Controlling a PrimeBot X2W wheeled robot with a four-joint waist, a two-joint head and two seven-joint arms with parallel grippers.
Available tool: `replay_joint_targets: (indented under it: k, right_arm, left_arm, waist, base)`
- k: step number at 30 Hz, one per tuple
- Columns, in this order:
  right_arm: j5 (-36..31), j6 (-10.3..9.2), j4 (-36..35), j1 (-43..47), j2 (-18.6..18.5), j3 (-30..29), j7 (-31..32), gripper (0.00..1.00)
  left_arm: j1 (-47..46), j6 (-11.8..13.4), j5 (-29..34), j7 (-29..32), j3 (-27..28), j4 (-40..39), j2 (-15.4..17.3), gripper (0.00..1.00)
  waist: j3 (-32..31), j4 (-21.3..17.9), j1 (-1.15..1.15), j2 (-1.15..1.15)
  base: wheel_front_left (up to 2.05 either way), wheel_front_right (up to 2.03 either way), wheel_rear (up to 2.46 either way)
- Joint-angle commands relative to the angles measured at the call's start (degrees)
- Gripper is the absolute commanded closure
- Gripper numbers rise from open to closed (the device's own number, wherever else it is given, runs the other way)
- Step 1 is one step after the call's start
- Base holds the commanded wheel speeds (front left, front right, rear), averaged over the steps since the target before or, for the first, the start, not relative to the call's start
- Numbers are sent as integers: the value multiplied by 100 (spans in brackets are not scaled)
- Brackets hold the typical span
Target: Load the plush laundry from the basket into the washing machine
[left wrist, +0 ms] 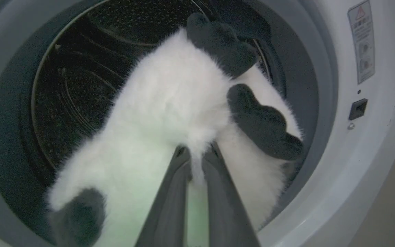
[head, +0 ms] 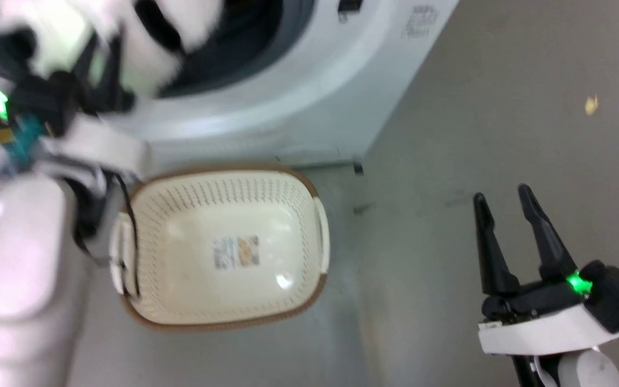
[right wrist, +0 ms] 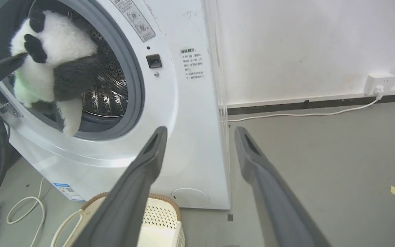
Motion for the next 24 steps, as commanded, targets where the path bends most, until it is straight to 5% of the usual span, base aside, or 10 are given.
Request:
replay_joint_targets:
  k: [1, 15, 24]
  right_arm:
    - [74, -4, 3, -108, -4, 35, -24, 0]
    - [759, -4, 44, -672, -4, 353, -24, 0]
    - [1099, -4, 115, -768, -4, 236, -24, 0]
  left_arm:
    - [-247, -46, 13, 47, 16, 68, 60, 100]
    - [-3638, -335, 541, 865, -407, 2173, 1040, 100]
    - [-4468, -366, 774, 1129, -774, 3712, 1284, 100]
  waist:
    - [648, -412, -2, 0]
    - [1887, -1257, -2, 0]
    - [2113, -1442, -2, 0]
  base:
    - [0, 0, 0]
    - [0, 0, 0]
    - [0, 0, 0]
